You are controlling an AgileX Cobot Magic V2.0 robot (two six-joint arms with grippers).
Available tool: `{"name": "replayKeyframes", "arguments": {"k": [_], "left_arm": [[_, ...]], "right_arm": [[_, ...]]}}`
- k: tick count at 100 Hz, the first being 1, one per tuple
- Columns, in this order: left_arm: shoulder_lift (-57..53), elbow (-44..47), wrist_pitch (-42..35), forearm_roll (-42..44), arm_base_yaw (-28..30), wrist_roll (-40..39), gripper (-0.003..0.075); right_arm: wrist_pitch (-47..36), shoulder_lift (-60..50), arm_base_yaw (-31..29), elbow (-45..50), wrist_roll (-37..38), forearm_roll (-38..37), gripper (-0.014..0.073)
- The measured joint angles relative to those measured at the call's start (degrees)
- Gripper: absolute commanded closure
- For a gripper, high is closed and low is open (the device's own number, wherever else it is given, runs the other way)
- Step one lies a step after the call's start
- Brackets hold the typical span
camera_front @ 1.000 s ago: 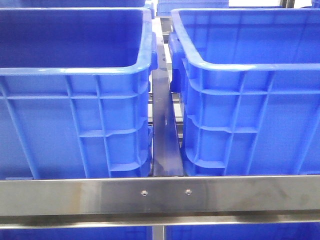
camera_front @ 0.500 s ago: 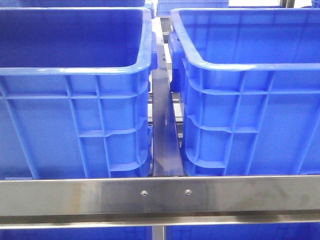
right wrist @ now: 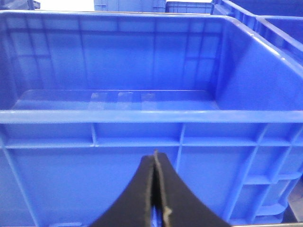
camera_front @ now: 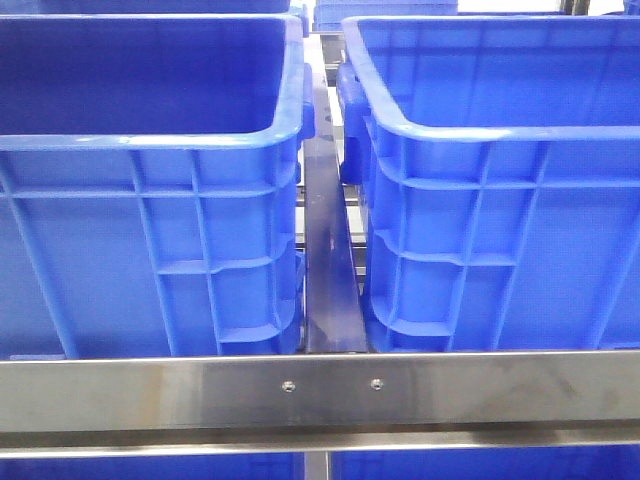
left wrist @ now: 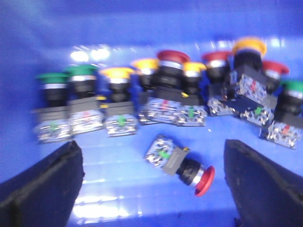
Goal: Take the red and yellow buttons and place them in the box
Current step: 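Close the left gripper on the red button's base and lift it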
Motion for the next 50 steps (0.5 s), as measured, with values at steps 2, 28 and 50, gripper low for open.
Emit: {"name": "replayKeyframes", "arguments": {"k": [2,28,50], "left_arm": [[0.7,-0.5,0.5,0.0,-0.4,0.2,0.0143],[13.0,-8.1,4.4,0.0,-2.0,2.8,0.0144],[20.0,-11.4,4.7,2.2,-2.0,4.3,0.0145]], "right_arm": [[0.0,0.0,0.0,0.0,0.0,0.0,0.0655],[0.0,0.0,0.0,0.0,0.0,0.0,0.0655],[0.0,0.0,0.0,0.0,0.0,0.0,0.0655]]}}
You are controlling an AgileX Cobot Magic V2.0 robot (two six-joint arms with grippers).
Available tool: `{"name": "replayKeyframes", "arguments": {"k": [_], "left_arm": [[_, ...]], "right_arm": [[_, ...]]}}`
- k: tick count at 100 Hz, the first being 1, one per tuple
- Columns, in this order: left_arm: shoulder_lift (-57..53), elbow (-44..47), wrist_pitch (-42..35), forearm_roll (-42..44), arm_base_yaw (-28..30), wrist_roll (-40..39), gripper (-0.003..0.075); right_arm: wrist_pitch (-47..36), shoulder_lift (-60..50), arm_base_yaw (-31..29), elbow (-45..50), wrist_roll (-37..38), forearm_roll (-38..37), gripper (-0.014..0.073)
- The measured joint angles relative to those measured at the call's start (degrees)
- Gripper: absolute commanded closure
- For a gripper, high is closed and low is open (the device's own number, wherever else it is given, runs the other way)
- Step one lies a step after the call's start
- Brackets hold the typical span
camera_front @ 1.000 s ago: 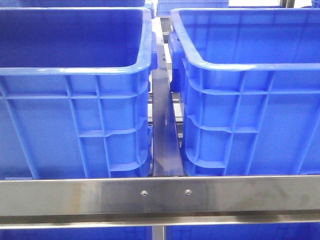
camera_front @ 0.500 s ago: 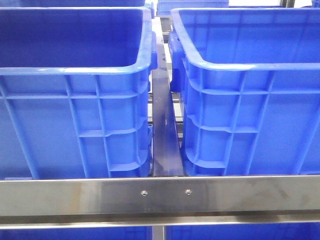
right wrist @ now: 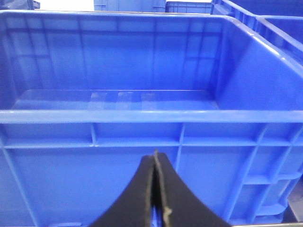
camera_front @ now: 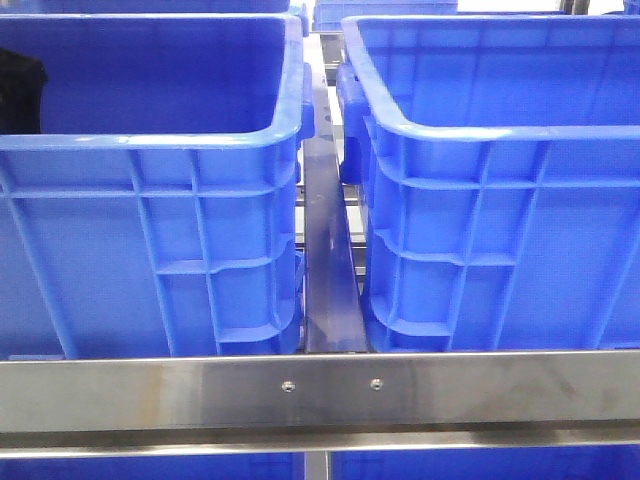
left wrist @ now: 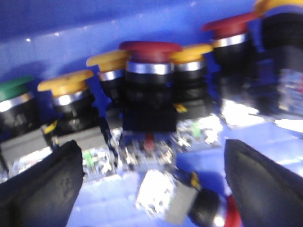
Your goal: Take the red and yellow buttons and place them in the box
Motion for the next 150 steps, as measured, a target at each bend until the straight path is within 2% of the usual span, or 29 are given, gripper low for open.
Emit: {"name": "replayKeyframes", "arguments": {"k": [14,33,41,59,67,96,105,131,150], "left_arm": [[2.7,-0.8,-0.3,0.6,0.0,0.1,0.0148],[4.8,-1.2,-1.8,0.8,-0.1,0.2,0.0213],[5.1,-1.2,-2.1,0.8,-0.1,0.2,0.0289],[5.1,-1.3,-2.2,0.8,-0.1,0.2,0.0547],[5.1,-1.3,-2.3,0.8,-0.1,0.6,0.0607],[0.8,-1.3,-2.4,0.0,-0.1,1.0,0.0608],[-2.9,-1.3,-2.0,-3.3,-0.1,4.4,0.0608],[-12.1,-1.3,2.2,-22.6,-0.1,20.2,0.0608],[-13.4,-1.2,14.6,-37.9,-0.1,33.5,0.0608]], "right_arm": [[0.0,0.0,0.0,0.0,0.0,0.0,0.0655],[0.0,0.0,0.0,0.0,0.0,0.0,0.0655],[0.0,0.0,0.0,0.0,0.0,0.0,0.0655],[0.0,0.0,0.0,0.0,0.0,0.0,0.0655],[0.0,0.0,0.0,0.0,0.0,0.0,0.0655],[0.0,0.0,0.0,0.0,0.0,0.0,0.0655],[0.0,0.0,0.0,0.0,0.0,0.0,0.0655],[0.0,0.0,0.0,0.0,0.0,0.0,0.0655],[0.0,0.0,0.0,0.0,0.0,0.0,0.0655]]}}
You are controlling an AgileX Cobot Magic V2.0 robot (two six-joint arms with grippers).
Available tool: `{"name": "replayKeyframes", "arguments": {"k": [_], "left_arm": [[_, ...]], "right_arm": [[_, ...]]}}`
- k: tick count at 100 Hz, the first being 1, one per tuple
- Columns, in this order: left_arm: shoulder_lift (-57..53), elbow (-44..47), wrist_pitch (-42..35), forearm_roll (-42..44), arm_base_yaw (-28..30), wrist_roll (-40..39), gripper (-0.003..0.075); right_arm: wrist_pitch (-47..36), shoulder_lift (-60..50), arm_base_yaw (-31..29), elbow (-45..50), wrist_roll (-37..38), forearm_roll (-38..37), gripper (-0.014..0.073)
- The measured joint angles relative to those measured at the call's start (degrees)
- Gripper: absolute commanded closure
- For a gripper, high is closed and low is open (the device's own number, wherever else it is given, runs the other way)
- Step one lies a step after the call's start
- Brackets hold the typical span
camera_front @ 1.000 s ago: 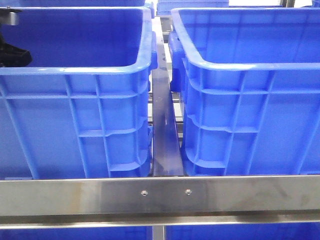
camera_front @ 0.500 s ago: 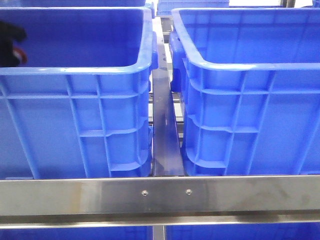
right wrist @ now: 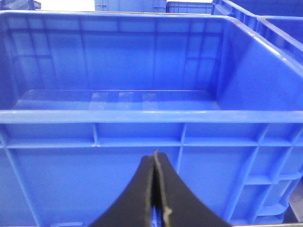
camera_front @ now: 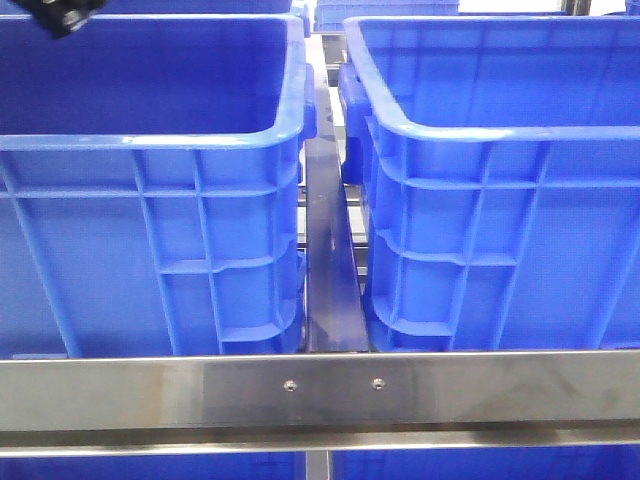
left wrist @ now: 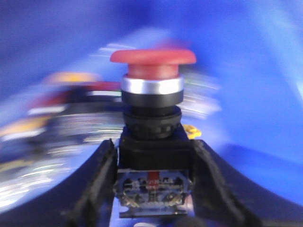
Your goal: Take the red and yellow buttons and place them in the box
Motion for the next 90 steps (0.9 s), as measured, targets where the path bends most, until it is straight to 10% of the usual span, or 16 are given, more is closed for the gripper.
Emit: {"name": "replayKeyframes", "arguments": {"k": [23,90], "left_arm": [[0.0,2.3,2.0,-16.2,-1.3,6.5,0.0608],[0.0,4.1,2.0,-18.3,-22.4,7.1,0.0608]], "right_arm": [[0.0,0.0,0.0,0.0,0.0,0.0,0.0655],[0.0,0.0,0.0,0.0,0.0,0.0,0.0655]]}}
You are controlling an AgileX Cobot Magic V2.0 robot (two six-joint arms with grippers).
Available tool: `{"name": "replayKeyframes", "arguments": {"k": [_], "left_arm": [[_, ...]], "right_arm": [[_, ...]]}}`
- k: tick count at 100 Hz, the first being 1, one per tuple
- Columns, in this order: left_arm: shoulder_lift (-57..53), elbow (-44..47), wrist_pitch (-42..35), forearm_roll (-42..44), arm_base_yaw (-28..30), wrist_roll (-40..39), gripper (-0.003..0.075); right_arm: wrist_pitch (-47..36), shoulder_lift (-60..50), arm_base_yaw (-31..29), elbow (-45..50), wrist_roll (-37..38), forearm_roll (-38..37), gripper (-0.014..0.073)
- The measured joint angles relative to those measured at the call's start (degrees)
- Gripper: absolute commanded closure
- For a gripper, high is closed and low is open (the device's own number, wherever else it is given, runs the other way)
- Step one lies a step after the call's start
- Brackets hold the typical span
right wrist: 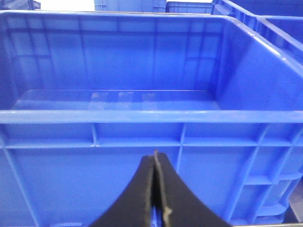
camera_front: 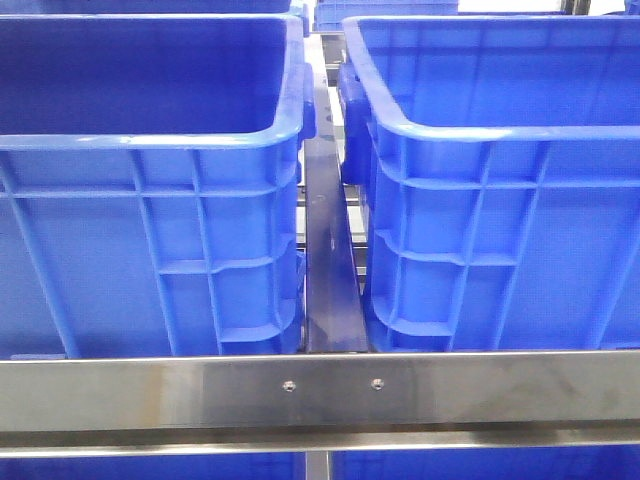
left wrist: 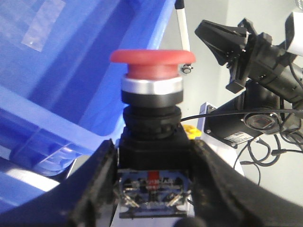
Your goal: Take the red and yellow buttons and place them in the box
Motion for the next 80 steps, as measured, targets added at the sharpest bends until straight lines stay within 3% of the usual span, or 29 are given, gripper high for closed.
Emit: {"name": "replayKeyframes", "arguments": {"k": [54,80], "left_arm": [[0.0,0.0,0.0,0.0,-0.1,0.0,0.0608],[0.0,0.0,0.0,0.0,-0.1,0.0,0.0608]], "right_arm": [[-3.5,0.0,0.0,-0.1,0.0,0.0,0.0637],[9.1,1.0,0.0,-10.3,0.0,0.0,0.0643]]}}
